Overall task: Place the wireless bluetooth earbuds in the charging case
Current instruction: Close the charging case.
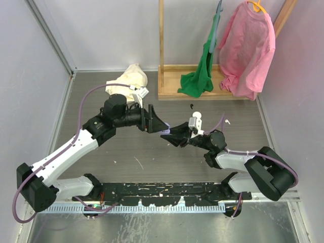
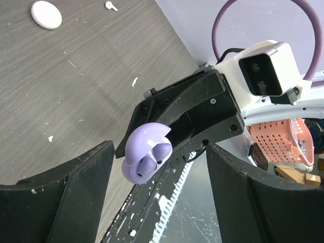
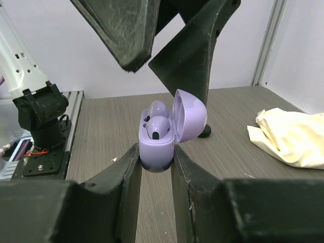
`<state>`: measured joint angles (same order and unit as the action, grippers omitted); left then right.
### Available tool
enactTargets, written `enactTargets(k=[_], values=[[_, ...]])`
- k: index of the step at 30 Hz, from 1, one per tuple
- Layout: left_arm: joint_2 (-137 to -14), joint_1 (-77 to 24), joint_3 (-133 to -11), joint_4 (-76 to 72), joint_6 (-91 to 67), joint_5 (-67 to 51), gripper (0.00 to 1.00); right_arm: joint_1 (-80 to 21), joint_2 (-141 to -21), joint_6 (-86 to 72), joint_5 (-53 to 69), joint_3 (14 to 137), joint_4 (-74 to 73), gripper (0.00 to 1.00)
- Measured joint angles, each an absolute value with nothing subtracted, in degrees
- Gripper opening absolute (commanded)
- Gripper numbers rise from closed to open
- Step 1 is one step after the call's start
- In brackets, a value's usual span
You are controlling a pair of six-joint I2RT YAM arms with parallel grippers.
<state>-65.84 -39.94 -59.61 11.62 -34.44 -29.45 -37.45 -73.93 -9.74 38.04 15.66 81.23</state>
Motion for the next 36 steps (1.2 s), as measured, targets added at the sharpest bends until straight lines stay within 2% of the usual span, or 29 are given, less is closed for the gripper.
enactTargets(k=[7,11,36], values=[[-68.18,-39.83,-59.31,9.41,-36.88,-32.84,0.58,-37.45,-74.3,-10.72,38.5,15.73,81.93,0.01],[-68.77,-39.64,-58.89,7.97,-37.85,-34.3,0.53,-37.45,-74.3,-10.85,38.65,15.81,82.3,0.01],[-65.63,-38.7,-56.42,2.42,-38.35,-38.02,0.53,-37.45,-75.18,-11.4,39.38,15.81,82.56,0.01]])
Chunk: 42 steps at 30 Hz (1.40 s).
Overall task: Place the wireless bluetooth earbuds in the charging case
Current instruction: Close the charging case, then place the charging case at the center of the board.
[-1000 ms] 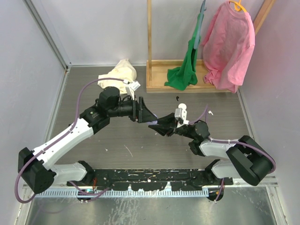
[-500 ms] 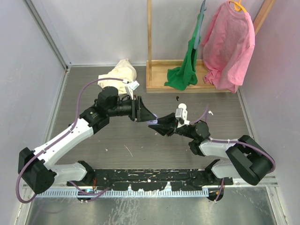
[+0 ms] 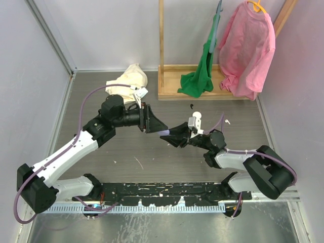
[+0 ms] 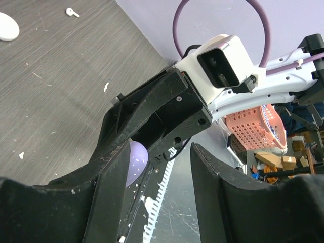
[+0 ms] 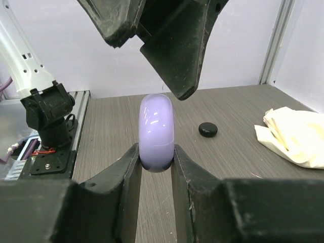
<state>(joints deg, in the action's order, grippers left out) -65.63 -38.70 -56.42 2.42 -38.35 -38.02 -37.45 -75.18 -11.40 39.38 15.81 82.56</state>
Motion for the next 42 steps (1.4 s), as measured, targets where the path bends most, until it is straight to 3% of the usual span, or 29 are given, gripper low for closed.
enactTargets(k=[8,18,27,42], values=[[-64.1,-37.74,-56.42,6.68,-35.2,-34.37,0.66,-37.45,-74.7,-11.4,38.13,15.81,78.28,0.01],[-54.76,-37.47,-56.58,25.1,-24.12,-14.52,0.98,-37.45,-69.69,-12.29,30.48,18.59,56.73,0.01],[-48.16,-37.43,-59.77,38.11,-15.62,1.87,0.98,-36.95,-73.17,-15.05,20.56,26.65,37.56,0.01],[-39.07,-37.1,-55.0,40.95,-7.6,21.02,0.98,-29.76,-98.48,-28.47,15.94,43.07,25.45,0.04]])
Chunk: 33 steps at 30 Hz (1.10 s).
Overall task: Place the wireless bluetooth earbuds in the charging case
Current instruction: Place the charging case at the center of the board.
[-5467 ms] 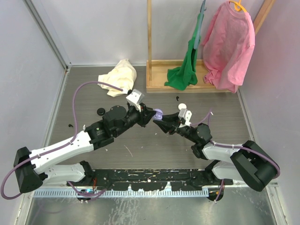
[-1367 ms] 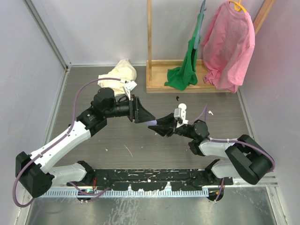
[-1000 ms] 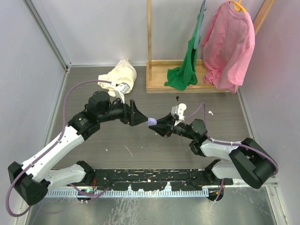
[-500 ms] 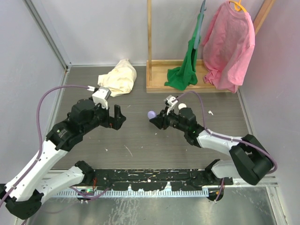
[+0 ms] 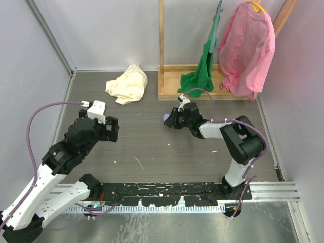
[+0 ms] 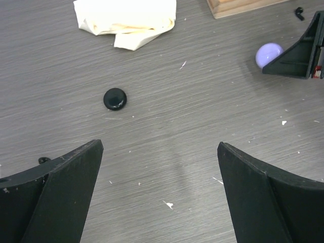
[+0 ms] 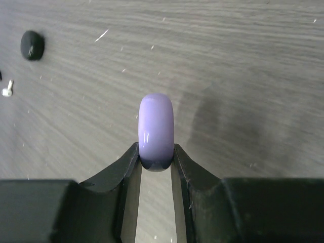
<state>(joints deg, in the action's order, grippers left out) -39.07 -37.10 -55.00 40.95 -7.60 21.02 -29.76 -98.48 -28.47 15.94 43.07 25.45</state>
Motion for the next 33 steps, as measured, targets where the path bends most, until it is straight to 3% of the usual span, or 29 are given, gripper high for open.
enactTargets(k=[10,22,33], values=[[-37.78,-35.68,-53.1,40.75,-6.61,22.37,0.98,-27.42,-110.8,-35.83,18.31,53.41,23.64,0.17],[-36.4,-33.41,-53.01,40.58,-6.76,22.11,0.98,-26.94,-110.85,-37.65,18.09,55.02,20.49,0.5],[-36.4,-32.1,-52.99,40.56,-6.9,20.78,0.98,-26.87,-107.22,-36.36,14.37,54.52,15.27,0.62]])
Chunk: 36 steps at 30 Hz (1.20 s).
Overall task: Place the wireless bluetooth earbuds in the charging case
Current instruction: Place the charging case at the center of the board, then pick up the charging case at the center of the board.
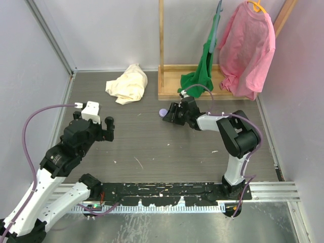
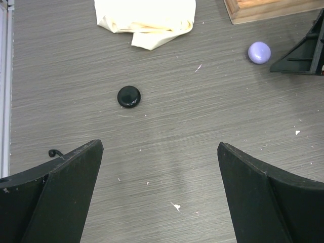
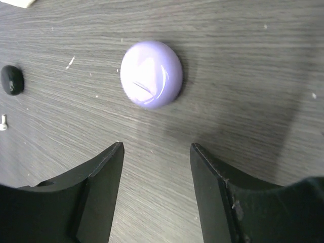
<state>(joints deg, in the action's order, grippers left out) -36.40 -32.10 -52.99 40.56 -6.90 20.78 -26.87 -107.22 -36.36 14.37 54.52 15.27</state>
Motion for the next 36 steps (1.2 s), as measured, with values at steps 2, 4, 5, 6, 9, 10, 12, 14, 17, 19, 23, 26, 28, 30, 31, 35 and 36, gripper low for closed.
enactTargets(k=[2,4,5,6,9,10,12,14,17,19,23,26,28,30,31,35,36], values=[[-36.49,-31.81,-52.99,40.56,-6.98,20.56,0.98,-26.87,-105.82,-35.79,13.43,53.6,14.11,0.64],[-36.8,-31.48,-52.99,40.53,-7.03,20.32,0.98,-26.87,-103.96,-34.89,12.51,52.16,12.84,0.66],[-37.08,-31.24,-52.99,40.51,-7.07,20.18,0.98,-26.87,-102.87,-34.35,12.1,51.35,12.19,0.67],[-37.43,-31.05,-52.99,40.51,-7.07,20.14,0.98,-26.87,-101.73,-33.78,11.81,50.52,11.57,0.68],[-38.79,-30.48,-52.99,40.47,-7.11,19.97,0.98,-26.87,-97.84,-31.68,11.42,47.99,11.07,0.71],[-39.33,-30.28,-52.99,40.4,-7.18,19.92,0.98,-26.89,-95.66,-30.55,11.4,46.74,11.05,0.73],[-40.53,-29.85,-52.97,40.21,-7.38,19.88,0.98,-26.89,-92.77,-28.91,11.38,45.3,11.2,0.75],[-41.56,-29.41,-52.97,40.05,-7.77,19.86,0.98,-26.94,-88.18,-26.57,11.2,42.94,11.7,0.76],[-43.75,-28.32,-52.99,39.97,-8.34,19.73,0.98,-26.94,-81.69,-23.29,10.98,39.53,13.1,0.77],[-45.45,-27.53,-52.99,39.9,-8.58,19.66,0.98,-26.94,-77.49,-20.88,10.59,36.86,14.63,0.78],[-48.49,-25.63,-52.99,39.9,-9.82,19.62,0.98,-26.98,-70.91,-17.17,10.15,31.24,18.17,0.79],[-50.87,-24.16,-53.04,39.9,-11.25,19.27,0.98,-27.05,-67.9,-16.08,10.13,27.24,21.54,0.8],[-52.62,-23.16,-53.06,39.88,-12.45,18.96,0.98,-27.05,-66.06,-15.73,10.13,23.77,25.3,0.84],[-54.54,-21.93,-53.1,39.88,-13.47,18.28,0.98,-27.05,-64.93,-15.66,10.07,20.64,29.23,0.86],[-55.88,-20.88,-53.12,39.88,-14.31,17.61,0.98,-27.05,-64.42,-15.64,10.0,19.11,30.83,0.86],[-59.33,-17.12,-53.12,39.83,-16.34,15.09,0.98,-27.05,-62.28,-15.99,9.13,15.05,35.73,0.86],[-60.23,-15.94,-53.12,39.7,-17.15,14.09,0.98,-27.05,-61.65,-16.05,8.75,14.24,37.04,0.86]])
